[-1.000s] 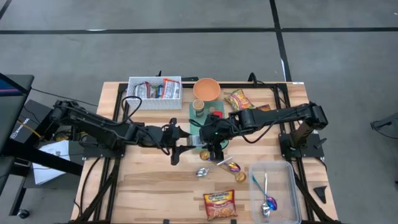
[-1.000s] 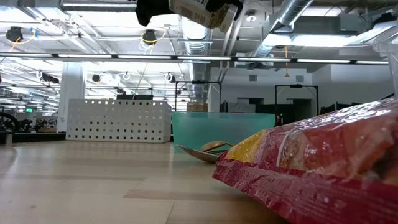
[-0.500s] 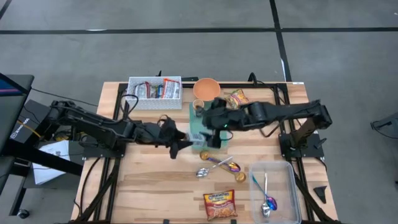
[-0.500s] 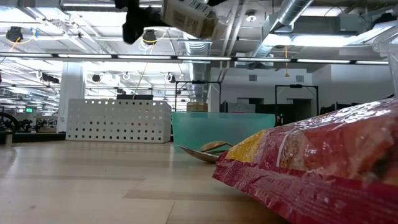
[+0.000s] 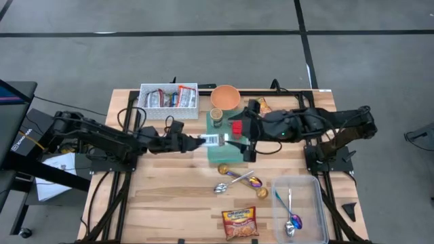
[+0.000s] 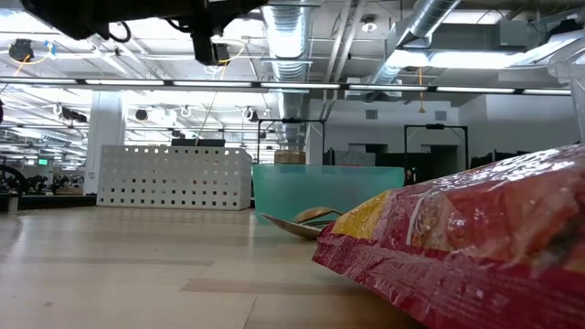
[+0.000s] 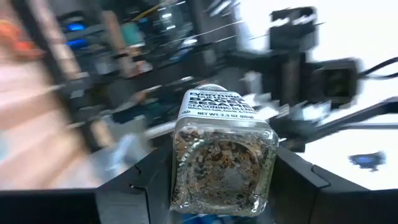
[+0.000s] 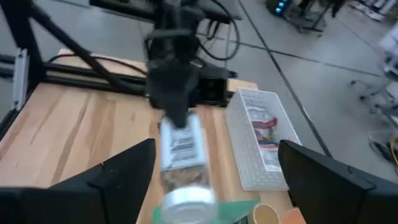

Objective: Pick & Place Food Item
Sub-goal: Put the white seasoning into the blue bin

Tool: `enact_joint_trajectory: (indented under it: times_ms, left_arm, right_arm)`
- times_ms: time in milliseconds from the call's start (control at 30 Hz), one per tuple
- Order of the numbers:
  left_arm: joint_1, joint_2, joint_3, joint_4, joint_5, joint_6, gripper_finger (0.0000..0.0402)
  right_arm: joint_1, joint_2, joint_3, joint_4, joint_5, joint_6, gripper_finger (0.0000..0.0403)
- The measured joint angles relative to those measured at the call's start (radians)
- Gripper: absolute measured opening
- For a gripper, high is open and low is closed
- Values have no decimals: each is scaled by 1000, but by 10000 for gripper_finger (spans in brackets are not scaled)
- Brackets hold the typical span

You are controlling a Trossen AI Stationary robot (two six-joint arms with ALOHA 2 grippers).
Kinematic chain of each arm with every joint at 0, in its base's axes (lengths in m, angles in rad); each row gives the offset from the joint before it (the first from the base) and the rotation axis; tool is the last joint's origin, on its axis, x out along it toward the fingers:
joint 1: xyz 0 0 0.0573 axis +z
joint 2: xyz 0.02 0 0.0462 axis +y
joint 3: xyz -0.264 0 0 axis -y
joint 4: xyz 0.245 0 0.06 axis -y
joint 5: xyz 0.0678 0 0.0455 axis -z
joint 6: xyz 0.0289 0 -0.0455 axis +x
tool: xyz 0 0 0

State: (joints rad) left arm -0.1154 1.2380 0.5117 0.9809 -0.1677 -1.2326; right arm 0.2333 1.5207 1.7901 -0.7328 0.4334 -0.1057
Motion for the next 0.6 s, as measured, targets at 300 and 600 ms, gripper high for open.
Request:
enact_joint_trajectory:
  times_ms: [300, 600]
  left_arm:
    - [-10, 66, 5, 259, -22, -36, 190]
    - [-43, 66, 5, 319, -19, -34, 190]
  right_arm:
    - [2, 39, -2, 46, -40, -28, 343]
    - [-10, 39, -2, 85, -43, -52, 329]
